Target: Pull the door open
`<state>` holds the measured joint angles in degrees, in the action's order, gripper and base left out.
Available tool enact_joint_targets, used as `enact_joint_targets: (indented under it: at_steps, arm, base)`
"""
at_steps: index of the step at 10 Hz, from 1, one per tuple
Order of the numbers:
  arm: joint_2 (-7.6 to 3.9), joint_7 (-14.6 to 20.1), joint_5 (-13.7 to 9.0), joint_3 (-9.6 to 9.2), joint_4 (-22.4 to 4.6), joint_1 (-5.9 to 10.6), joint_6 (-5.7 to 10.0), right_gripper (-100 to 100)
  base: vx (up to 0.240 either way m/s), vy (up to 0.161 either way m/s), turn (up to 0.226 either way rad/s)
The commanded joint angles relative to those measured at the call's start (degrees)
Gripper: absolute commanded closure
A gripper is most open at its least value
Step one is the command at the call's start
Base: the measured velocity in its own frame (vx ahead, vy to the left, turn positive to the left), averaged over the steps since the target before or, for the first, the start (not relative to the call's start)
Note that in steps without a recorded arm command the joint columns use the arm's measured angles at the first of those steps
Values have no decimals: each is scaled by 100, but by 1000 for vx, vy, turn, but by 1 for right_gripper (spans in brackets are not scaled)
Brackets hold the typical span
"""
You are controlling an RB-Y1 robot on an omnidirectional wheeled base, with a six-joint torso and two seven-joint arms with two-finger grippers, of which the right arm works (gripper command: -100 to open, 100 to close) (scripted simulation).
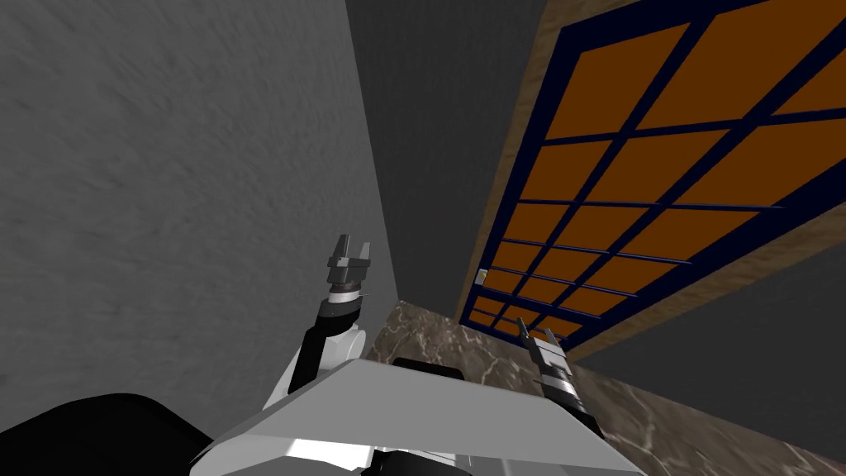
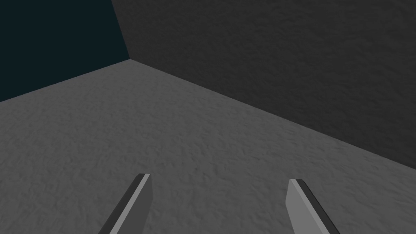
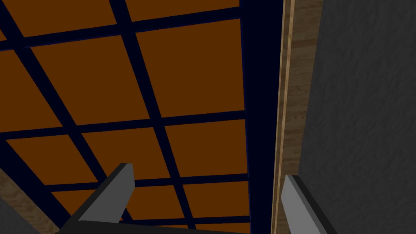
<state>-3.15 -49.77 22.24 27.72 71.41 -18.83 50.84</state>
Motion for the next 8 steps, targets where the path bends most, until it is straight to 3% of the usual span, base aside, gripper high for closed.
enact_joint_targets:
  at_steps: [1, 8]
  arm:
    - [49, -177, 89, 82, -141, 5, 28, -100]
    - [311, -909, 452, 456, -925, 120, 214, -100]
  base:
    - [171, 22, 71]
    - [148, 3, 70]
